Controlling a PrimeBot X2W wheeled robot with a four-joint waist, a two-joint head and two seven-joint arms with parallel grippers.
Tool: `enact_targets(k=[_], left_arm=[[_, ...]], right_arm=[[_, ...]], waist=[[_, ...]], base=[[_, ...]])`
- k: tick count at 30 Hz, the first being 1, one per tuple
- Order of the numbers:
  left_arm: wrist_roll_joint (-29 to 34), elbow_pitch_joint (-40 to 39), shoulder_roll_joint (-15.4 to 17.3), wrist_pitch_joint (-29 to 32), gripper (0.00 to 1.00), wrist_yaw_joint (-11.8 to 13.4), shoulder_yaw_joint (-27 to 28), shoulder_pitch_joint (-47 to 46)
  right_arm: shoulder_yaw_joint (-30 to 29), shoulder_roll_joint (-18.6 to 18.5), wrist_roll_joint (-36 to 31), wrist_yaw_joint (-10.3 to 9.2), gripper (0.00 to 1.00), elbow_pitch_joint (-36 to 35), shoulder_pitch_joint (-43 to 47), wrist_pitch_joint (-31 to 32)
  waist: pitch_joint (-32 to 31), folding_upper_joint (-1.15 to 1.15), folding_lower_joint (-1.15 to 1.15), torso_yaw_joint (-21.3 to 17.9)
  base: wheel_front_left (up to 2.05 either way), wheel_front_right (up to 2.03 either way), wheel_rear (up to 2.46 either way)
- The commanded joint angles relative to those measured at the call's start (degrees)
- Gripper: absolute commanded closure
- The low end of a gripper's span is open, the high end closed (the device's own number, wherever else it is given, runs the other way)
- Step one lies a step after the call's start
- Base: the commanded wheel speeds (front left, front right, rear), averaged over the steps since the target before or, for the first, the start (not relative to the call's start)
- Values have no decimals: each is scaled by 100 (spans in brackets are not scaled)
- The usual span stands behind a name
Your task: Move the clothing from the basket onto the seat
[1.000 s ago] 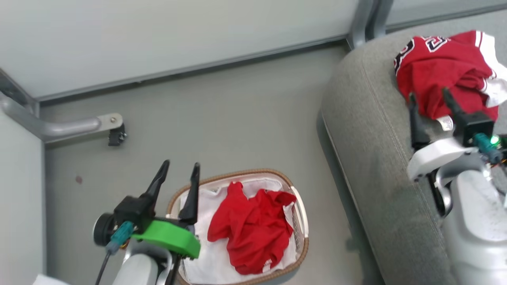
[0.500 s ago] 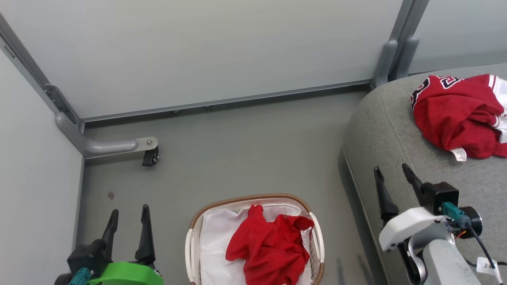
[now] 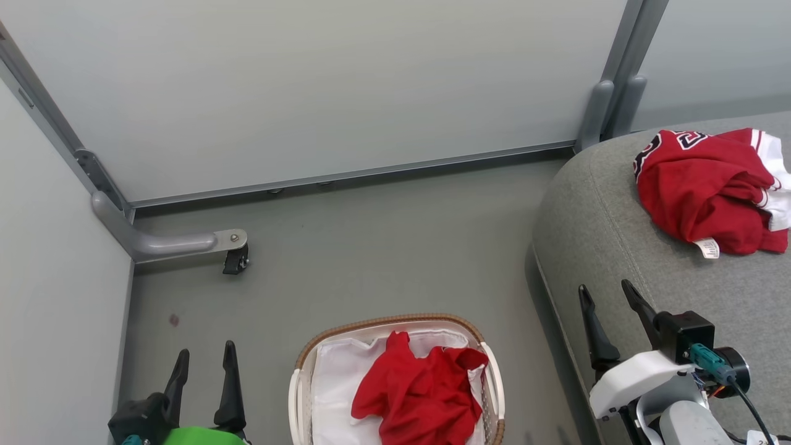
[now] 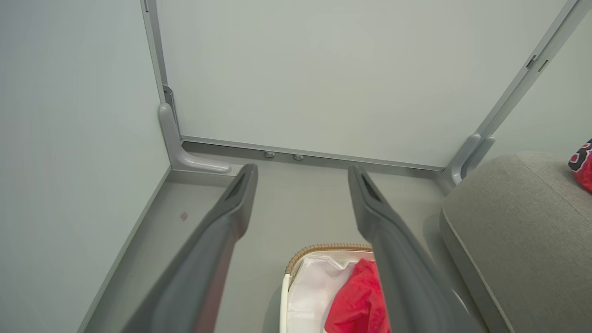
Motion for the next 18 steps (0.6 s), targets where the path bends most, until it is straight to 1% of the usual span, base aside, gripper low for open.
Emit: enact_targets(k=[1,18], left_arm=[[-39,14,9,-3,0,22,3,66],[-32,106,9,-3,0,8,-95,-55]], right_arm=[[-10,-25,-25,-8,0,-34,95,-2],[36,-24,-114,-8,0,-43,58,-2]], waist=[[-7,0,0,-10],[4,0,0,6]], base=[[0,0,0],[0,0,0]])
